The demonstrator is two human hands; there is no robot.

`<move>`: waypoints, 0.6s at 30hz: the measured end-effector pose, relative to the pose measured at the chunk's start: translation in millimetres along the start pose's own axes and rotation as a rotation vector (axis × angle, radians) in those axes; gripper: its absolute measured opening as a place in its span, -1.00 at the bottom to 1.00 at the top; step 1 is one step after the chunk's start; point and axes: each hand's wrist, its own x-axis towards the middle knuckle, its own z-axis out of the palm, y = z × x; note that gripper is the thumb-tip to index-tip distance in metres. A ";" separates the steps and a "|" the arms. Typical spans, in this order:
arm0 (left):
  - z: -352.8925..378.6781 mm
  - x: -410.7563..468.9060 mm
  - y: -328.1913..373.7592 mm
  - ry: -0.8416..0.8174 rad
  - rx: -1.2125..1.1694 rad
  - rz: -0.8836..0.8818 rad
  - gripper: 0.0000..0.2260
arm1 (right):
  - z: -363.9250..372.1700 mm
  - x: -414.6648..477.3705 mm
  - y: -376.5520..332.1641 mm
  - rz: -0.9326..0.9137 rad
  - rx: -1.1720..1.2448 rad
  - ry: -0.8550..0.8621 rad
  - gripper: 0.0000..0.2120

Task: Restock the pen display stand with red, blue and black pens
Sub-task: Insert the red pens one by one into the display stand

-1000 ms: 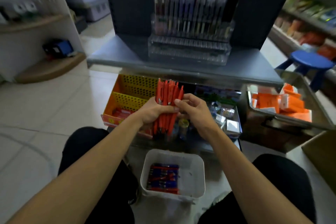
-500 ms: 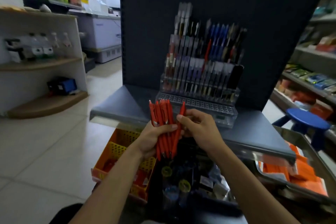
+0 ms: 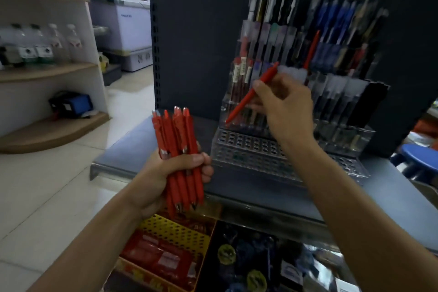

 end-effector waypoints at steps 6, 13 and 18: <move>-8.8 -3.6 9.1 0.050 0.053 0.034 -0.79 | 21.8 7.3 11.7 0.004 -0.285 -0.035 -0.88; -10.5 -2.8 5.1 0.048 0.014 0.042 -0.87 | 40.0 -8.8 31.1 0.026 -0.606 -0.132 -0.78; -8.6 0.4 -0.5 0.027 0.008 0.030 -0.87 | 44.2 -15.3 32.5 0.067 -0.577 -0.044 -0.80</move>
